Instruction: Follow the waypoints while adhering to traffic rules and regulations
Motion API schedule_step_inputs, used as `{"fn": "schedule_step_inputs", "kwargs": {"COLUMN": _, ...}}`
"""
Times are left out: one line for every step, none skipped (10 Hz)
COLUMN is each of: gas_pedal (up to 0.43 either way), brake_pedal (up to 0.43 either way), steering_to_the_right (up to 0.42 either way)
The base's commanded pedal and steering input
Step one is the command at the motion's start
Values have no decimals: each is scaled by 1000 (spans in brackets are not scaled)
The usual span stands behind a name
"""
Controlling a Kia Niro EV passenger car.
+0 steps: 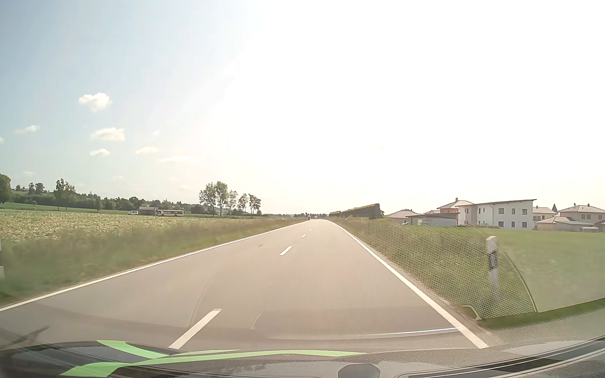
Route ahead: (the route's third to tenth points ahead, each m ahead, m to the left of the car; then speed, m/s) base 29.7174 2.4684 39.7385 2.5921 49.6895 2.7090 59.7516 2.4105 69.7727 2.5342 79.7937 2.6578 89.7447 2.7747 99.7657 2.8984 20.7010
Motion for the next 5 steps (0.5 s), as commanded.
{"fn": "schedule_step_inputs", "kwargs": {"gas_pedal": 118, "brake_pedal": 0, "steering_to_the_right": -1}}
{"fn": "schedule_step_inputs", "kwargs": {"gas_pedal": 118, "brake_pedal": 0, "steering_to_the_right": 1}}
{"fn": "schedule_step_inputs", "kwargs": {"gas_pedal": 118, "brake_pedal": 0, "steering_to_the_right": 1}}
{"fn": "schedule_step_inputs", "kwargs": {"gas_pedal": 118, "brake_pedal": 0, "steering_to_the_right": 1}}
{"fn": "schedule_step_inputs", "kwargs": {"gas_pedal": 118, "brake_pedal": 0, "steering_to_the_right": 1}}
